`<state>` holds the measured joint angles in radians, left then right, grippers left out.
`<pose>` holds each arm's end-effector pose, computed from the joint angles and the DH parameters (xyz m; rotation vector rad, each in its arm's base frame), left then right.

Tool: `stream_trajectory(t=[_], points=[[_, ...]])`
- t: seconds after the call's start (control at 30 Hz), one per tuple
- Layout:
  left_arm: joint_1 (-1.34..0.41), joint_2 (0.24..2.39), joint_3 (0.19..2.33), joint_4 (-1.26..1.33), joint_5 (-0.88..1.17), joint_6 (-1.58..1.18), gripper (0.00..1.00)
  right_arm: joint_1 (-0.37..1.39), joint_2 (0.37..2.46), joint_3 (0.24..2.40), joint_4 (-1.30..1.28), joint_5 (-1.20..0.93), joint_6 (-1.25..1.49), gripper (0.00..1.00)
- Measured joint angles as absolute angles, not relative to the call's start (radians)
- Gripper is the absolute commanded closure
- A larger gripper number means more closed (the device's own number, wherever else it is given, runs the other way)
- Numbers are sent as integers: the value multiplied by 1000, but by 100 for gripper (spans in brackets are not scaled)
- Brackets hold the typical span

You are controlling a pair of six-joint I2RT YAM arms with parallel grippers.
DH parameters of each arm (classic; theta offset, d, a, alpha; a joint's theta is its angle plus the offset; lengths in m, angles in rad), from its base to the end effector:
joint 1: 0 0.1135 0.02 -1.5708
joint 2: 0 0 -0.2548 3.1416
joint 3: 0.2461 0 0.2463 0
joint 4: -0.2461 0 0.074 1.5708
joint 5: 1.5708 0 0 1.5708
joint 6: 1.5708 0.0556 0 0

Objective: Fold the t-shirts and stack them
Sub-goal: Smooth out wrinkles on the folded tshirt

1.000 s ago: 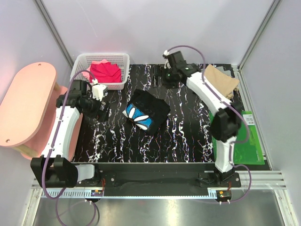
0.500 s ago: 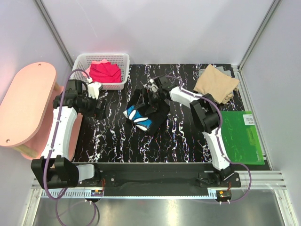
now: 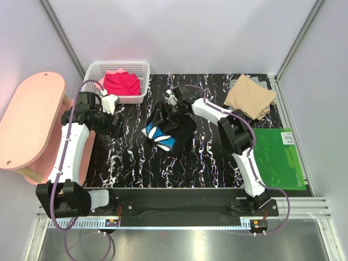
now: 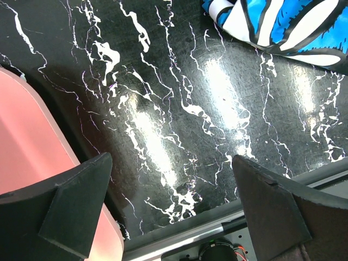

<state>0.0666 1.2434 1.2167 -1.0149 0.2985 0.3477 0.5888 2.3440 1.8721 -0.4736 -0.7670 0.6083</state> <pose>0.2432 -0.0002 0.2986 0.4612 2.5160 -0.2337 0.3983 0.3124 0.1483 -0.3272 2.7153 1.3979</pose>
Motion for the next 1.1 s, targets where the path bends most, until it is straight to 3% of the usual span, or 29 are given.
stream_trajectory(t=[0.27,0.6,1.1], points=[[67,1243,1217,-1015,307,339,1,700,2347,2016,-506,-806,599,0],[67,1239,1217,-1015,307,336,1,710,2526,2064,-499,-885,623,0],[57,1230,1225,-1016,318,336,1,666,2430,2083,-598,-884,572,0]])
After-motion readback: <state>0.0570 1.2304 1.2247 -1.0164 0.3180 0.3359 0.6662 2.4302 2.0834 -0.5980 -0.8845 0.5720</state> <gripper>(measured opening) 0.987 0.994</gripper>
